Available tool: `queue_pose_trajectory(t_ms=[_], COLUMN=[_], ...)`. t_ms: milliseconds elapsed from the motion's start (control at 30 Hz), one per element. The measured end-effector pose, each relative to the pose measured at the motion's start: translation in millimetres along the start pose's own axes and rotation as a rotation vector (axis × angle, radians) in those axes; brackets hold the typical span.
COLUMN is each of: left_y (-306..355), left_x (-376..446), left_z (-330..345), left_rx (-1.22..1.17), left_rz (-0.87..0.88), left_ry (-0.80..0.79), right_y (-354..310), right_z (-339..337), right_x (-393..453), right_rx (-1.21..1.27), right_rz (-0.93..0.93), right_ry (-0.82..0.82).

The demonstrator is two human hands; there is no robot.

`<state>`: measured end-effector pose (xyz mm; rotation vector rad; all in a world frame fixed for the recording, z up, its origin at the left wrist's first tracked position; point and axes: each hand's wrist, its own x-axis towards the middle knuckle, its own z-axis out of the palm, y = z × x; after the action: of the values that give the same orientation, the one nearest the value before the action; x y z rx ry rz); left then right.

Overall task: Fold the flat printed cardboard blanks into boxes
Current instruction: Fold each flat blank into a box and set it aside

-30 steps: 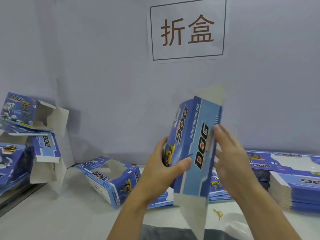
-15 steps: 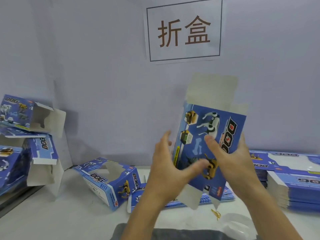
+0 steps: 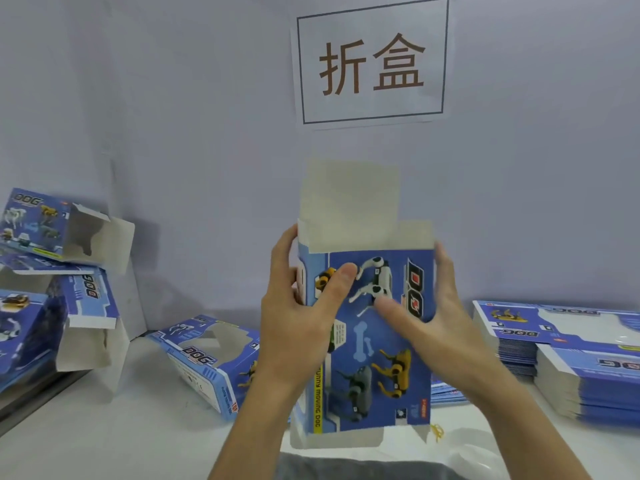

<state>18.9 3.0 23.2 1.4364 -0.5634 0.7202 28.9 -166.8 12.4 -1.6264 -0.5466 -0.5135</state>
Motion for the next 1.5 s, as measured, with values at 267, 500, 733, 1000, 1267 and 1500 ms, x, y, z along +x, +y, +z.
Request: queue_pose_trajectory(t_ms=[267,500,733,1000,1267,1500], left_y=[-6.4,4.0,0.8,0.6,2.7,-1.1], left_x=[-2.6,-3.2,-2.0,-0.2,-4.0,1.7], left_z=[3.9,15.3,11.4,5.8,9.6,-0.9], left_rx=[-0.063,-0.022,0.069,0.065,-0.038,0.003], left_rz=[-0.070,0.079,-0.005,-0.058,-0.098,-0.137], left_ry=[-0.062,0.135,0.145,0.200,0.185,0.173], right_y=[-18.1,-20.2,-14.9,-20.5,-22.9,-22.0], right_z=[5.1,19.6,20.3,15.8,16.6,21.1], right_x=[-3.4,-1.8,-3.3,-4.5,0.7,0.4], right_rx=[0.081,0.133,0.126,0.142,0.178,0.146], right_rz=[-0.211,-0.178,-0.171,0.032,0.088,0.101], right_ry=[0.111,0.177,0.151,-0.047,0.123,0.031])
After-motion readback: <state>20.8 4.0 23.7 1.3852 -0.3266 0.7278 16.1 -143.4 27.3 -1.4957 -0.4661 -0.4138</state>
